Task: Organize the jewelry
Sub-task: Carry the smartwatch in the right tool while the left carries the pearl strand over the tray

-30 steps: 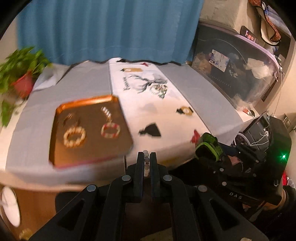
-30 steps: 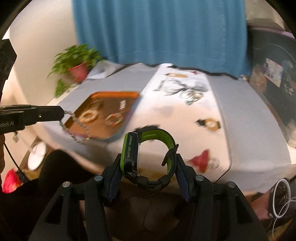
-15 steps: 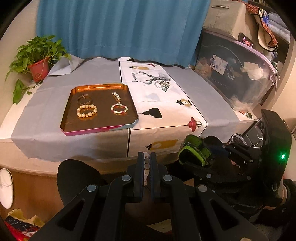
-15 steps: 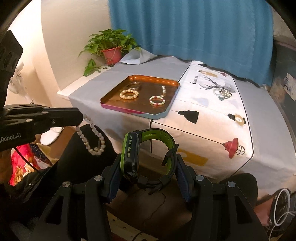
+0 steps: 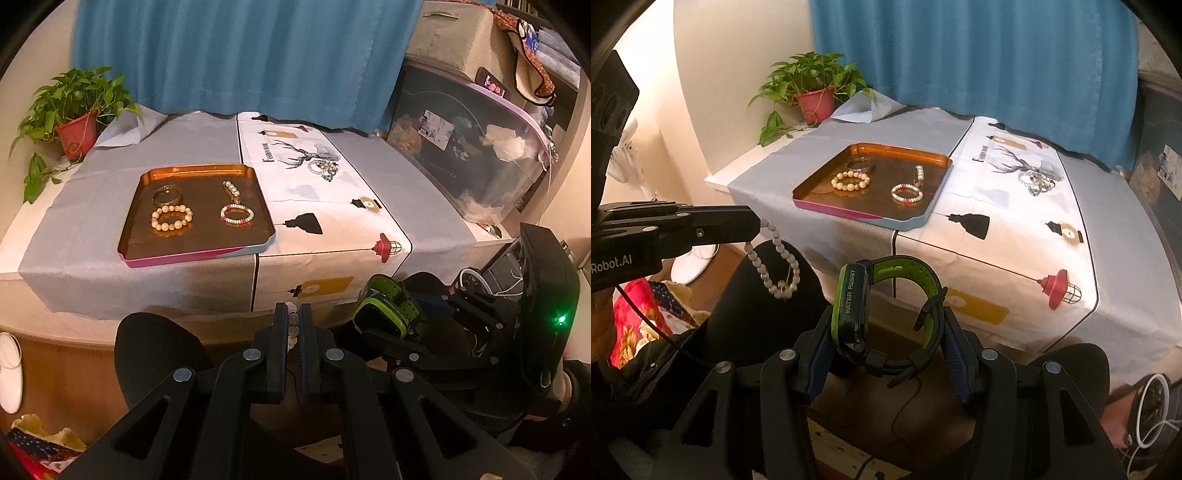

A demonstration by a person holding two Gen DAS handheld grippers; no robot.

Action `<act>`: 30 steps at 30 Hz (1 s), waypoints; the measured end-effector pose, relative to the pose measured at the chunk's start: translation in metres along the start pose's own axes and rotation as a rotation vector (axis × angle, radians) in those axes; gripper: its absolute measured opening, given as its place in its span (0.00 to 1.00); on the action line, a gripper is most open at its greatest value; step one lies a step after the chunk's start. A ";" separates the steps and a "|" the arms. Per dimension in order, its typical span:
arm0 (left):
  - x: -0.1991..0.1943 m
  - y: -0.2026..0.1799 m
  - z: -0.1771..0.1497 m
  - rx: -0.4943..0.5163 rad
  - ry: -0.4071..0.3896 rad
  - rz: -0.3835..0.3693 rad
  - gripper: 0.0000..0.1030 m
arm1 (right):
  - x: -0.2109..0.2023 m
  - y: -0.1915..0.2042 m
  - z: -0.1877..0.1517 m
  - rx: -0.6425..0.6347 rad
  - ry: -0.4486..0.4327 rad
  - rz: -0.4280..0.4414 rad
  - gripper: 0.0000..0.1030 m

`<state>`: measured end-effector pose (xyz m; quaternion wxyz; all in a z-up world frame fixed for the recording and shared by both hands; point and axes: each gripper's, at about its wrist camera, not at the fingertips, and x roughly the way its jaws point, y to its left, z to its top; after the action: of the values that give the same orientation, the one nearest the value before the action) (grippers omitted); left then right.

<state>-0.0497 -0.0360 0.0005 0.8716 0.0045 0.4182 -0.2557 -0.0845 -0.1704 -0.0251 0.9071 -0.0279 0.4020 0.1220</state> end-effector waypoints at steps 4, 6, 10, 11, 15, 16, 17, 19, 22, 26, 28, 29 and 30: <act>0.003 0.002 0.001 -0.009 0.005 0.003 0.03 | 0.005 -0.002 0.002 0.002 0.008 0.000 0.53; 0.004 0.005 0.002 -0.014 0.005 0.004 0.03 | 0.006 -0.004 0.003 0.002 0.008 -0.009 0.53; 0.007 0.014 0.008 -0.027 0.003 0.008 0.03 | 0.010 -0.007 0.009 -0.001 0.005 -0.034 0.53; 0.008 0.017 0.011 -0.030 0.001 0.010 0.03 | 0.012 -0.009 0.011 -0.006 0.003 -0.040 0.53; 0.008 0.030 0.025 -0.045 -0.020 0.022 0.03 | 0.018 -0.013 0.024 -0.018 -0.004 -0.057 0.53; 0.009 0.034 0.029 -0.050 -0.026 0.025 0.03 | 0.020 -0.014 0.028 -0.019 -0.005 -0.060 0.53; 0.009 0.038 0.034 -0.054 -0.033 0.027 0.03 | 0.022 -0.015 0.032 -0.020 -0.005 -0.061 0.53; 0.011 0.046 0.044 -0.061 -0.046 0.038 0.03 | 0.029 -0.018 0.045 -0.023 -0.009 -0.064 0.53; 0.015 0.061 0.063 -0.070 -0.065 0.053 0.03 | 0.039 -0.022 0.064 -0.026 -0.015 -0.062 0.53; 0.024 0.079 0.089 -0.079 -0.090 0.069 0.03 | 0.057 -0.024 0.094 -0.038 -0.029 -0.065 0.53; 0.030 0.088 0.102 -0.080 -0.099 0.072 0.03 | 0.067 -0.023 0.107 -0.044 -0.035 -0.065 0.53; 0.034 0.092 0.108 -0.079 -0.103 0.075 0.03 | 0.073 -0.022 0.113 -0.046 -0.036 -0.064 0.53; 0.039 0.096 0.115 -0.078 -0.105 0.078 0.03 | 0.080 -0.022 0.120 -0.049 -0.038 -0.062 0.53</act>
<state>0.0969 0.0049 0.0271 0.9013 -0.0268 0.3809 -0.2048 0.0592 -0.1580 -0.0039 0.9170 -0.0600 0.3804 0.1043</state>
